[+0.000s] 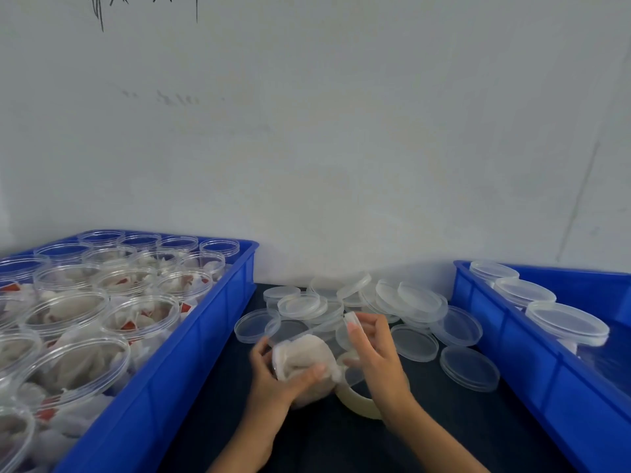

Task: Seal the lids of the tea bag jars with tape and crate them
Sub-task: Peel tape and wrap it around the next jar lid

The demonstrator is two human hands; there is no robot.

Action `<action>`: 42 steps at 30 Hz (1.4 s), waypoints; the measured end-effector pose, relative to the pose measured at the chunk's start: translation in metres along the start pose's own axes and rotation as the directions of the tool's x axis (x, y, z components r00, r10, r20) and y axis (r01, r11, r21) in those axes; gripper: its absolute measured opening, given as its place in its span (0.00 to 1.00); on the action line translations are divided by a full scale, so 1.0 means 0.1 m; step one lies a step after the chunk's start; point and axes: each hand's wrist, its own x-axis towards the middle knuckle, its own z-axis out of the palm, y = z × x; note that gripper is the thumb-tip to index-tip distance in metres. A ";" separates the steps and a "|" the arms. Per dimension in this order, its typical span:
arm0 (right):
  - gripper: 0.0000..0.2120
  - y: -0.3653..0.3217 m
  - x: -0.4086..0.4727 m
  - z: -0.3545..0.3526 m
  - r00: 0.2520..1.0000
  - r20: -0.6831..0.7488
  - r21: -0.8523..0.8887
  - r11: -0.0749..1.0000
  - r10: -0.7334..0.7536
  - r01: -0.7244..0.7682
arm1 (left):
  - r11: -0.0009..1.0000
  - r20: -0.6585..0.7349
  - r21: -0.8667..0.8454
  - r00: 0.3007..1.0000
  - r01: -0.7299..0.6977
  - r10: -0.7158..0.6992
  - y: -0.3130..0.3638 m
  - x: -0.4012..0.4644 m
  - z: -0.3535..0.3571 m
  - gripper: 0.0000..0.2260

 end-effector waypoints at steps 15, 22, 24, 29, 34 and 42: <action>0.23 0.07 -0.12 -0.03 0.835 0.065 -0.128 0.826 -0.546 0.549 | 0.975 0.112 -0.181 0.988 0.129 -0.110 0.12 0.01 -0.11 0.34; 0.25 0.01 -0.06 -0.18 0.560 0.281 -0.275 0.493 -0.780 0.825 | 0.953 0.230 -0.151 0.947 0.261 -0.223 0.22 0.03 -0.16 0.24; 0.24 0.01 -0.07 -0.16 0.567 0.266 -0.298 0.493 -0.780 0.818 | 0.956 0.237 -0.149 0.948 0.251 -0.212 0.22 0.02 -0.17 0.25; 0.21 -0.10 -0.19 0.12 0.883 0.009 -0.047 0.881 -0.470 0.470 | 0.983 -0.009 -0.182 0.999 -0.033 0.032 0.18 -0.03 -0.07 0.32; 0.07 -0.24 -0.13 0.20 0.995 0.008 0.205 0.974 -0.096 0.093 | 0.945 -0.105 -0.017 0.941 -0.326 0.323 0.21 -0.04 -0.03 0.34; 0.22 -0.17 -0.13 0.02 0.761 0.216 -0.251 0.719 -0.612 0.649 | 0.967 0.054 -0.253 0.998 0.037 -0.025 0.18 0.00 -0.09 0.27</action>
